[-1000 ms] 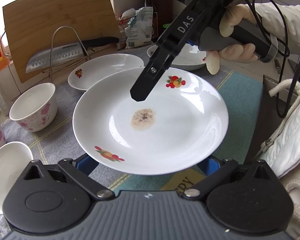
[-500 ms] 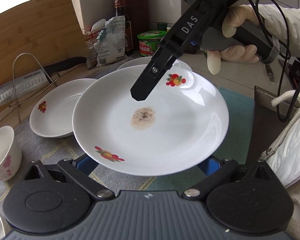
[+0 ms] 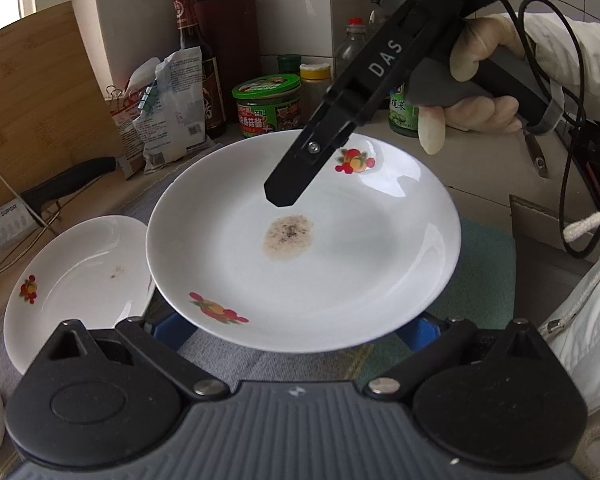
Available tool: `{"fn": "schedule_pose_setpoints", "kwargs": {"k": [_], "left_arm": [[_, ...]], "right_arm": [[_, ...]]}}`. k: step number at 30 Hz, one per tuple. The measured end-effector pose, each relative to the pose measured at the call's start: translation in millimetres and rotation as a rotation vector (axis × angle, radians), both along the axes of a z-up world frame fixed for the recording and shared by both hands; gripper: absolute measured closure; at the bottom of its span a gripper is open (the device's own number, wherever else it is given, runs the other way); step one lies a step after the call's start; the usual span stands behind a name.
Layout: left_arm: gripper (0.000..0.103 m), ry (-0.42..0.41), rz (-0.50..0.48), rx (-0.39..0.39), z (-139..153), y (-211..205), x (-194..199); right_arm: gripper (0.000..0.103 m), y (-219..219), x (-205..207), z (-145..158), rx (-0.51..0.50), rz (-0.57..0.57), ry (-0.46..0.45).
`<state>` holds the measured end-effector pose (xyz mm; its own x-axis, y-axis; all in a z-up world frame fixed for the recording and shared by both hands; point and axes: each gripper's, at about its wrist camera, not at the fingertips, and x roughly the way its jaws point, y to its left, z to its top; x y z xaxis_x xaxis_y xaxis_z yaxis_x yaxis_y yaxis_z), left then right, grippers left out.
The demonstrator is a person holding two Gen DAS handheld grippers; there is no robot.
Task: Organize plates and bowls
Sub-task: 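Lower the stained plate onto the clean plate with the right gripper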
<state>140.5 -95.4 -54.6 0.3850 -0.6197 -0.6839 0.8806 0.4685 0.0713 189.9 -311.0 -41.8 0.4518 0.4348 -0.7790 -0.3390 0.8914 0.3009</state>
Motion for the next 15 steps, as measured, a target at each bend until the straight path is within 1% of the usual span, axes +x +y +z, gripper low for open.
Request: {"fn": "schedule_pose_setpoints", "kwargs": {"k": [5, 15], "left_arm": [[0.001, 0.003, -0.021, 0.002, -3.5, -20.5, 8.9], [0.001, 0.025, -0.037, 0.012, -12.1, -41.2, 31.9]], "right_arm": [[0.005, -21.5, 4.8, -3.1, 0.001, -0.033, 0.001], [0.005, -46.0, 20.9, -13.1, 0.001, -0.065, 0.016]]}}
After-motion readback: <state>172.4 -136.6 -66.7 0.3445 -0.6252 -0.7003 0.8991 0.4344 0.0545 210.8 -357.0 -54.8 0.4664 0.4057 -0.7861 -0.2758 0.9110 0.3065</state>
